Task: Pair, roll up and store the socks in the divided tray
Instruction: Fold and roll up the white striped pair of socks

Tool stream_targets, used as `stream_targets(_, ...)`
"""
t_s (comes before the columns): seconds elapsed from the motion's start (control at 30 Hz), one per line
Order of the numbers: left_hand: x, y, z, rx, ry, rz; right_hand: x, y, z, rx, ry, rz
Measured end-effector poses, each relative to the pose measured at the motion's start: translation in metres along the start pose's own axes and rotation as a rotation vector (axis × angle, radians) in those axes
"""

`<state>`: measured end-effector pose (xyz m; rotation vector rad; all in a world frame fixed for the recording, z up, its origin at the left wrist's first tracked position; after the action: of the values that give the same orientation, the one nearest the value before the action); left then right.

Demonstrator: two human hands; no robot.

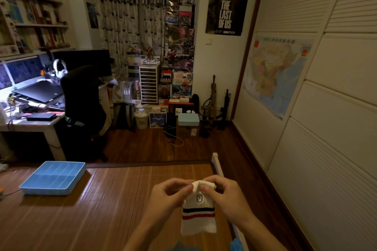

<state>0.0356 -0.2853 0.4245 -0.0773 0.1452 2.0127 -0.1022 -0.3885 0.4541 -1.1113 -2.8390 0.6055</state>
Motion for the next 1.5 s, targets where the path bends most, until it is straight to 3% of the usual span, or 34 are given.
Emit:
stream_targets(0.23,-0.005,0.014,0.004,-0.38,0.058,-0.25,0.001,0.0,-0.007,0.123,-0.079,0.005)
stream_targets(0.4,-0.007,0.015,0.004,-0.489,0.061,-0.288,0.002,0.001,-0.011,0.169,-0.123,-0.03)
stream_targets(0.63,-0.008,0.01,0.015,-0.512,0.073,-0.357,0.002,0.0,-0.023,0.229,-0.203,-0.151)
stream_targets(0.9,-0.005,0.006,0.034,-0.575,0.229,-0.276,-0.003,-0.001,-0.028,0.203,-0.153,-0.152)
stream_targets(1.3,-0.011,0.008,0.027,-0.386,0.128,-0.326,0.004,-0.01,-0.044,0.235,-0.283,0.003)
stream_targets(1.5,-0.014,0.008,0.031,-0.488,0.199,-0.315,0.007,-0.006,-0.044,0.231,-0.29,-0.006)
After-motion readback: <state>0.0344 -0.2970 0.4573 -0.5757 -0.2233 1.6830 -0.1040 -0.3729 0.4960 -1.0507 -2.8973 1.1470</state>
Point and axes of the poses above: each hand's wrist, its own x-axis away from the middle knuckle, its own y-axis out of the palm, z = x × y, the point moved 9 cm from there along -x, towards the middle knuckle, and after that the axes turned 1 degree about y, right-handed, at the moved point
